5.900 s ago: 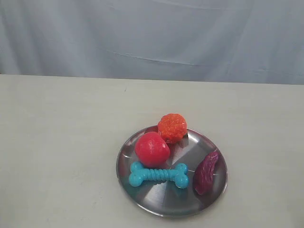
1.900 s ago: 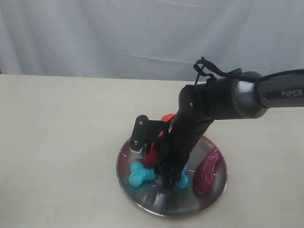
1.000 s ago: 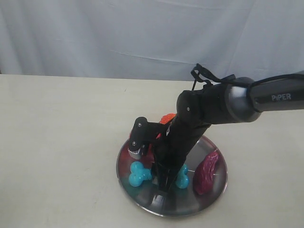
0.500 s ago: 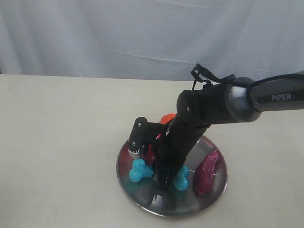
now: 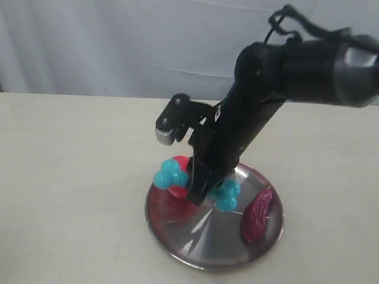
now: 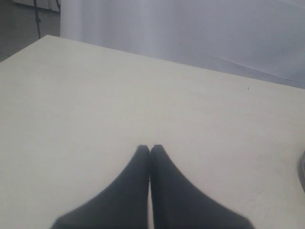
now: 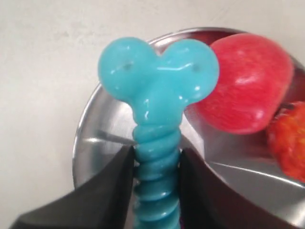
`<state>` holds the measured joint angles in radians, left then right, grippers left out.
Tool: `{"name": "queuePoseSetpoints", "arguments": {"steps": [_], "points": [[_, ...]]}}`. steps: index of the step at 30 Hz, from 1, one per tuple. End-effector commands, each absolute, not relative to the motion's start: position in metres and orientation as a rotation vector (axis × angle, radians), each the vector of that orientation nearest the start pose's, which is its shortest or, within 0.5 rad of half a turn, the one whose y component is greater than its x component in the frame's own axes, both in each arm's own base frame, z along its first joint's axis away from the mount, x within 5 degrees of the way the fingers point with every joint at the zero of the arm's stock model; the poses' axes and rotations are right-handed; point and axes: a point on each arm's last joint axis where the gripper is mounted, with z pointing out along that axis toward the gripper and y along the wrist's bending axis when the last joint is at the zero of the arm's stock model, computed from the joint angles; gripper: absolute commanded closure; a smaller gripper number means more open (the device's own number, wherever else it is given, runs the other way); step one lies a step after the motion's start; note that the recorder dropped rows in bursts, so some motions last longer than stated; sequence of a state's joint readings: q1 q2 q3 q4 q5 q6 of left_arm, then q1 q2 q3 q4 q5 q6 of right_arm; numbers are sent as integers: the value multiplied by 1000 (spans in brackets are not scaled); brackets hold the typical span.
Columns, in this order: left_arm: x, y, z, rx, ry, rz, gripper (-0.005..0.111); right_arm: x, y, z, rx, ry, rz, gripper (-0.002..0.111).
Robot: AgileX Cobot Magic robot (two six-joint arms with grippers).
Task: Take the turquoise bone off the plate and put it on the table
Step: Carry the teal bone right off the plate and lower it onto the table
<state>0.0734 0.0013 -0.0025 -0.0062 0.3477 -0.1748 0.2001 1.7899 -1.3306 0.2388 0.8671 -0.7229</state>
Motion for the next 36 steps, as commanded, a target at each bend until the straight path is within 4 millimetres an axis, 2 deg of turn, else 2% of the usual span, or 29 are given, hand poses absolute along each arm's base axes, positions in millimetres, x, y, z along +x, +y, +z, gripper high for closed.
{"name": "queuePoseSetpoints", "arguments": {"steps": [1, 4, 7, 10, 13, 16, 20, 27, 36], "points": [[53, 4, 182, -232, 1812, -70, 107, 344, 75, 285, -741, 2585, 26, 109], [53, 4, 182, -232, 1812, -70, 107, 333, 57, 306, -514, 2611, -104, 109], [53, 4, 182, -232, 1812, -70, 107, 322, 30, 320, -335, 2652, -128, 109], [53, 4, 182, -232, 1812, -70, 107, 312, 1, 326, -177, 2703, -108, 109], [53, 4, 182, -232, 1812, -70, 107, 302, -25, 321, 17, 2722, -87, 109], [53, 4, 182, -232, 1812, -70, 107, 294, -47, 305, 165, 2728, -97, 109], [53, 4, 182, -232, 1812, -70, 107, 288, -62, 273, 310, 2709, -94, 109], [53, 4, 182, -232, 1812, -70, 107, 287, -66, 232, 400, 2601, -121, 109], [53, 4, 182, -232, 1812, -70, 107, 301, -71, 187, 427, 2720, -141, 109]]}}
